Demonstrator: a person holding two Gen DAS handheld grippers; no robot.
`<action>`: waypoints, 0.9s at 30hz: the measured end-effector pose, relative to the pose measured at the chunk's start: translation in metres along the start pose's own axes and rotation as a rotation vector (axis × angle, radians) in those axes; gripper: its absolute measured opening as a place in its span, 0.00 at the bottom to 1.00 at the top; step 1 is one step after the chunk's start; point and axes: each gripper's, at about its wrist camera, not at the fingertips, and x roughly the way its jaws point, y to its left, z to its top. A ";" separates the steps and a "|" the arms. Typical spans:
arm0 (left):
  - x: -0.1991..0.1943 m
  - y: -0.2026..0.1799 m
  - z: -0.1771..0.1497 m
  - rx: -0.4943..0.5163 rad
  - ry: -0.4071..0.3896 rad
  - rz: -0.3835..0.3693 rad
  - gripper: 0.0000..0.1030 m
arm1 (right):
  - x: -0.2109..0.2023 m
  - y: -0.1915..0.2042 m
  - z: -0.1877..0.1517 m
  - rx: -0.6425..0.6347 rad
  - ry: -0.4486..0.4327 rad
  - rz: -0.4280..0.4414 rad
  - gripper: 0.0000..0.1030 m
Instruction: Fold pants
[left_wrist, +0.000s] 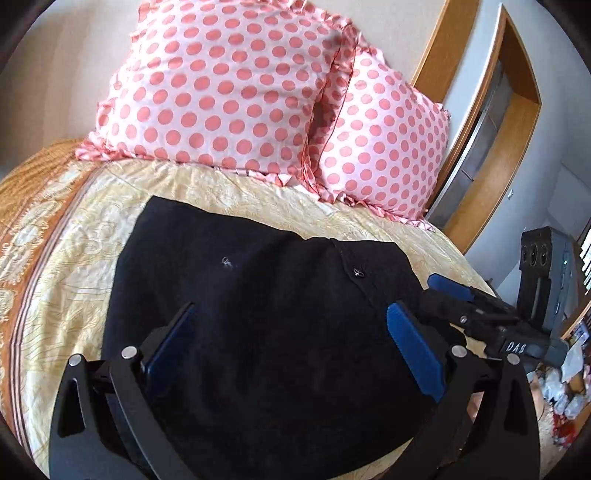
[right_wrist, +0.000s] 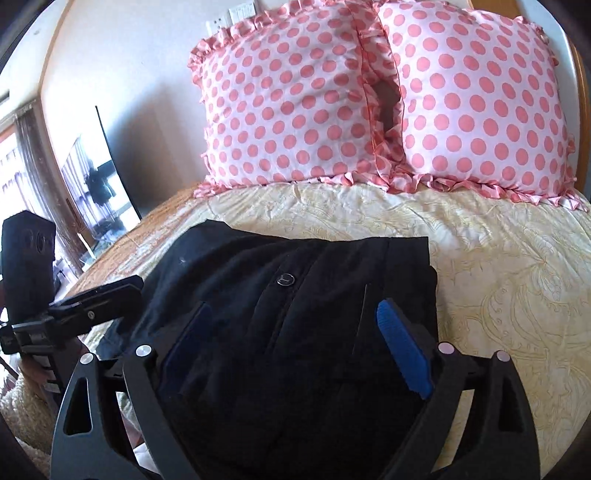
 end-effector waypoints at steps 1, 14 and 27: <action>0.011 0.005 0.006 -0.023 0.035 0.001 0.98 | 0.011 -0.003 0.001 0.005 0.048 -0.024 0.90; 0.011 0.040 0.007 -0.145 0.065 0.021 0.98 | -0.004 -0.008 -0.023 0.017 0.028 -0.010 0.91; -0.020 -0.004 -0.077 0.230 -0.008 0.151 0.98 | -0.041 0.013 -0.055 -0.046 -0.013 0.027 0.91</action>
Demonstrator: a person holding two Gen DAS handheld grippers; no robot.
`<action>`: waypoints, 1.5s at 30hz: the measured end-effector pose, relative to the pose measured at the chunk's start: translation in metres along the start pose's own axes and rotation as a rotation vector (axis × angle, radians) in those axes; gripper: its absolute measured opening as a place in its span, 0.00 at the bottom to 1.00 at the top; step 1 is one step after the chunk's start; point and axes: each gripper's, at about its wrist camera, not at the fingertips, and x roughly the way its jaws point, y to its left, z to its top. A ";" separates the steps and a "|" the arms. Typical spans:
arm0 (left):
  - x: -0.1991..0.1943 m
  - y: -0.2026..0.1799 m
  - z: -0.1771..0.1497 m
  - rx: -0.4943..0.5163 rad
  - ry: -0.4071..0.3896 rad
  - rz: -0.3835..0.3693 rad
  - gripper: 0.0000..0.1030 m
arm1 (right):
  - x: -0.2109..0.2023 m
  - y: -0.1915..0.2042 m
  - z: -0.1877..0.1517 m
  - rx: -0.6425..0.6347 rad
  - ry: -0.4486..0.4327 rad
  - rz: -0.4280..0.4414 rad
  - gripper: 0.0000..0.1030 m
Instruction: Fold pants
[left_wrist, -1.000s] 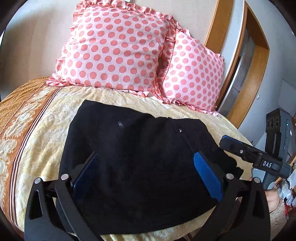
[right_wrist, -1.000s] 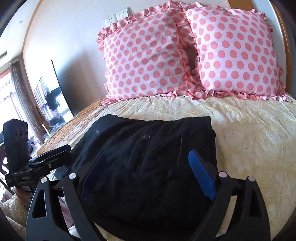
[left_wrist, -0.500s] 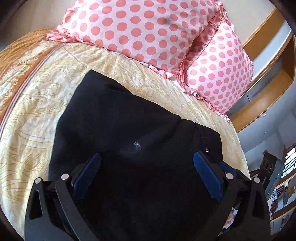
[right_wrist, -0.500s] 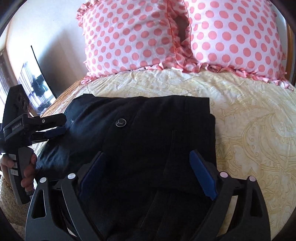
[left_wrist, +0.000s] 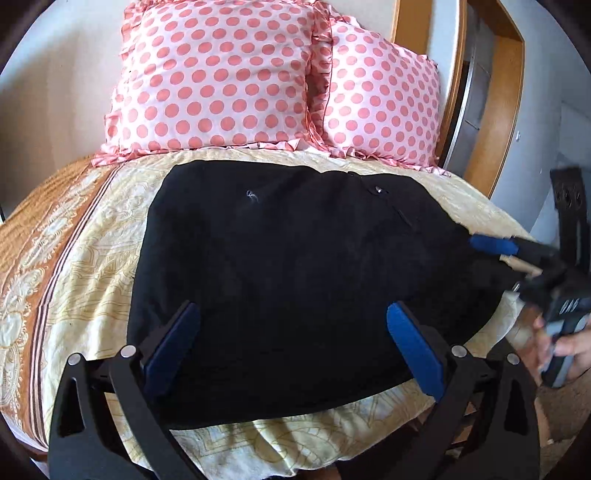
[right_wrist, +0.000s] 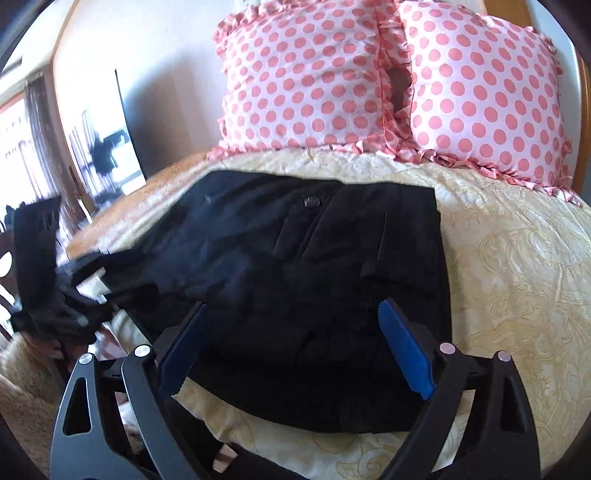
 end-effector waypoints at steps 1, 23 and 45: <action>0.000 -0.001 -0.001 0.008 -0.006 0.009 0.98 | -0.009 -0.010 0.008 0.048 -0.037 0.012 0.91; -0.006 0.009 -0.007 -0.031 -0.067 -0.059 0.98 | 0.059 -0.111 0.029 0.412 0.197 0.111 0.53; -0.005 0.010 -0.007 -0.017 -0.069 -0.040 0.98 | 0.041 -0.062 0.039 0.130 0.083 -0.007 0.31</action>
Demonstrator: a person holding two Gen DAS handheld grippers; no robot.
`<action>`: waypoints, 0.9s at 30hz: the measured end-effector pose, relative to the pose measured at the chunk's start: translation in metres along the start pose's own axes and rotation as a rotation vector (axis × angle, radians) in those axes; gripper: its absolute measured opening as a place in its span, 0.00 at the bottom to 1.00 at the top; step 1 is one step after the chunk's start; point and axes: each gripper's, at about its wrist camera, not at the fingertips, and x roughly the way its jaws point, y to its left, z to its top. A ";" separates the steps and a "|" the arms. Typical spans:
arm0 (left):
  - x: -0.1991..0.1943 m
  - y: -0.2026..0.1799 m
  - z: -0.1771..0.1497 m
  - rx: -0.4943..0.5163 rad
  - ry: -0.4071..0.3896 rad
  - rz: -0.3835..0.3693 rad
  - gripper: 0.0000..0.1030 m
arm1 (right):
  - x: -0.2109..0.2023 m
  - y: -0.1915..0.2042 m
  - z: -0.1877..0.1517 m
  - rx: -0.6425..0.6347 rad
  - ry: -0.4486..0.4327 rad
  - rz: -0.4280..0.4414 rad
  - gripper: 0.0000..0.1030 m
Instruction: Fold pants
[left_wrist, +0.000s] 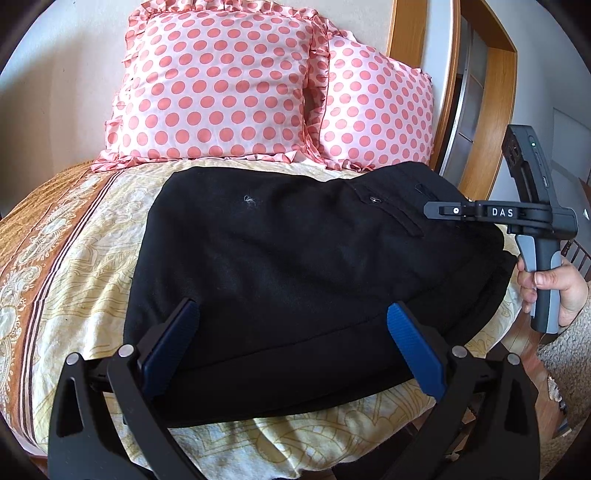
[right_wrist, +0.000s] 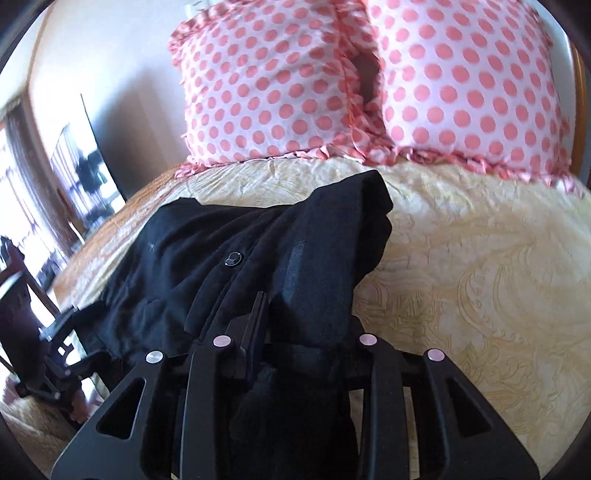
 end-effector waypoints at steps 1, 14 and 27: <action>0.000 0.000 0.000 0.000 -0.001 -0.001 0.98 | 0.002 -0.011 0.001 0.064 0.017 0.025 0.32; 0.000 -0.002 0.000 0.023 -0.007 0.008 0.98 | 0.023 -0.048 0.001 0.313 0.084 0.177 0.29; -0.003 0.120 0.081 -0.404 0.091 -0.124 0.82 | 0.008 -0.014 0.008 0.094 0.014 0.119 0.21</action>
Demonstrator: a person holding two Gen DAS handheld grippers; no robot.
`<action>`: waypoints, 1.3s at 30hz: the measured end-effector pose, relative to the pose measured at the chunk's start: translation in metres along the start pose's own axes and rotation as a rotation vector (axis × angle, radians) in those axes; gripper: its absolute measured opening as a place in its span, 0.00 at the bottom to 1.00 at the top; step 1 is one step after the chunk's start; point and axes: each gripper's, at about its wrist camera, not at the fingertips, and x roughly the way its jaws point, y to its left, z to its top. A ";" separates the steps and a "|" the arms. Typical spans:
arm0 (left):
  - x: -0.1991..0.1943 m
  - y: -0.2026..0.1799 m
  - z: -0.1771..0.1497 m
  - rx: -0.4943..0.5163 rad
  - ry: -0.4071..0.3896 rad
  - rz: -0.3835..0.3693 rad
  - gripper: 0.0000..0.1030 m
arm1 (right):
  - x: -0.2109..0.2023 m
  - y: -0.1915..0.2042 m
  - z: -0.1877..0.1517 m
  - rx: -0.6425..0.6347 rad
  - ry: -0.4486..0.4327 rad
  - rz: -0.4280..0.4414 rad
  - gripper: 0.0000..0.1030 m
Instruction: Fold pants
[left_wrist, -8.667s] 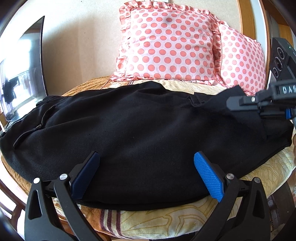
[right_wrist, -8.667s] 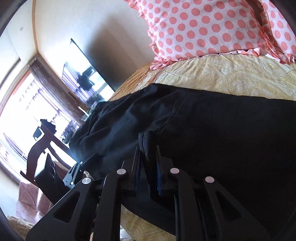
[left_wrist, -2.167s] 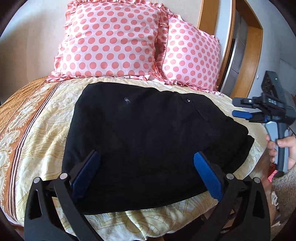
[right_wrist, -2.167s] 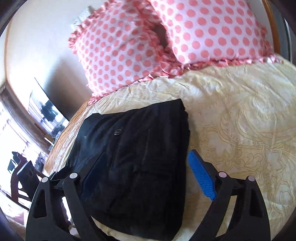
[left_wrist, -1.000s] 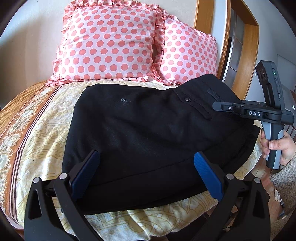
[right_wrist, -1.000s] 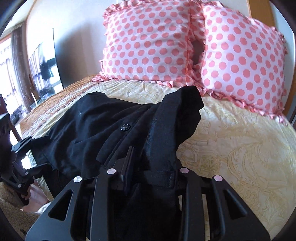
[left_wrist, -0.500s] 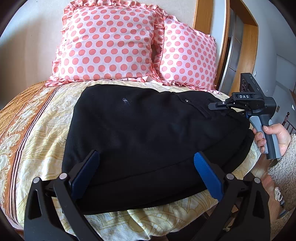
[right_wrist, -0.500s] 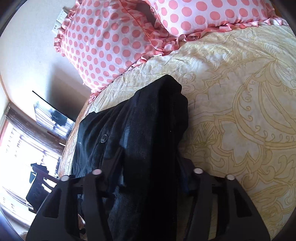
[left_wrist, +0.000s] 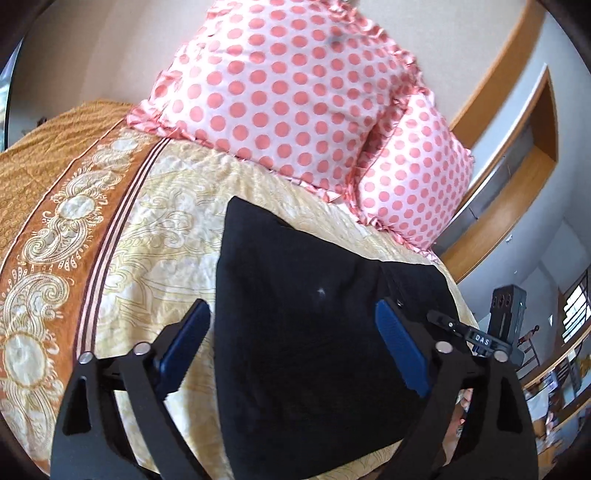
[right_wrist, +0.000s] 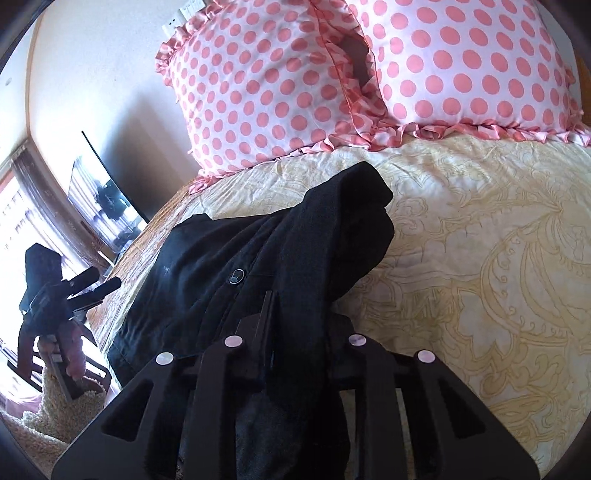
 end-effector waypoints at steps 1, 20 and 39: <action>0.007 0.006 0.008 -0.020 0.031 0.001 0.77 | 0.000 -0.002 -0.001 0.009 -0.002 0.008 0.21; 0.076 0.029 0.024 -0.114 0.233 0.035 0.21 | 0.008 -0.023 -0.007 0.094 0.016 0.056 0.25; 0.076 -0.016 0.095 -0.010 0.007 0.032 0.03 | 0.021 -0.026 0.089 0.124 -0.108 0.106 0.18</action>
